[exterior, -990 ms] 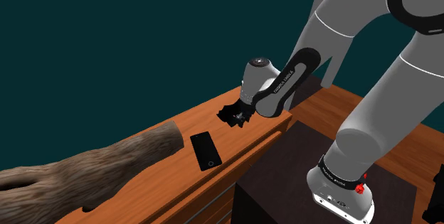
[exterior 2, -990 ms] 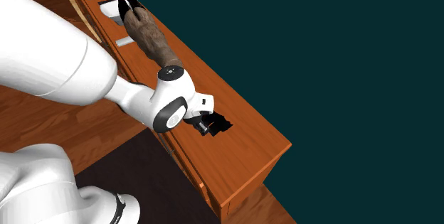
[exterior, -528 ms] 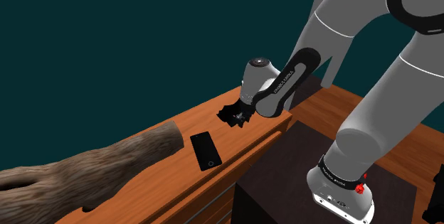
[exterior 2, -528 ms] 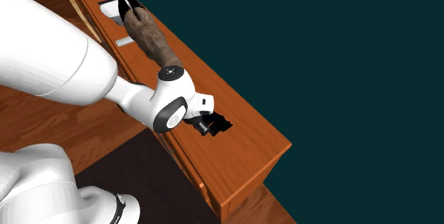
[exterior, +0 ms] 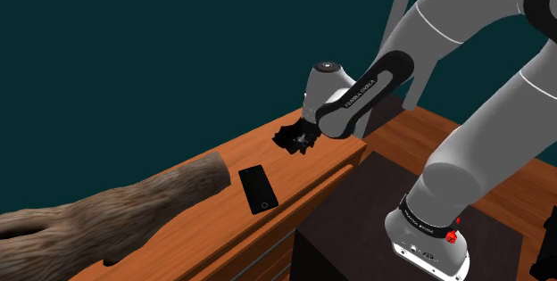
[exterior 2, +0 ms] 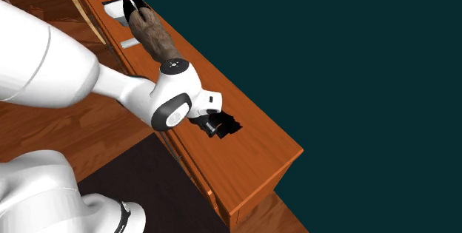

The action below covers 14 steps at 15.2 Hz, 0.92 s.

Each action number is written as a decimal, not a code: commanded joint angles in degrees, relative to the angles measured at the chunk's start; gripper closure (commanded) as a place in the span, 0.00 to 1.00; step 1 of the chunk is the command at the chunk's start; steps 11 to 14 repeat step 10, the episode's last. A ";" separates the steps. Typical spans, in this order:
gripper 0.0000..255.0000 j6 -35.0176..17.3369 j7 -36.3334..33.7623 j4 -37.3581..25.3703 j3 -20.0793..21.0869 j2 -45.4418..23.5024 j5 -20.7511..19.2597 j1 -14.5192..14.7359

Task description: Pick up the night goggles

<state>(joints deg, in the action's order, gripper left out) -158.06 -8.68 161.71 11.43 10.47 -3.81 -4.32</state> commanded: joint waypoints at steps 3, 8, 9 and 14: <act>1.00 4.22 1.39 -0.57 -0.57 3.72 1.86 1.03; 1.00 9.54 2.63 -1.57 -1.25 8.08 3.26 1.89; 1.00 9.70 2.65 -1.61 -1.27 8.20 3.29 1.91; 1.00 9.70 2.66 -1.61 -1.27 8.20 3.30 1.91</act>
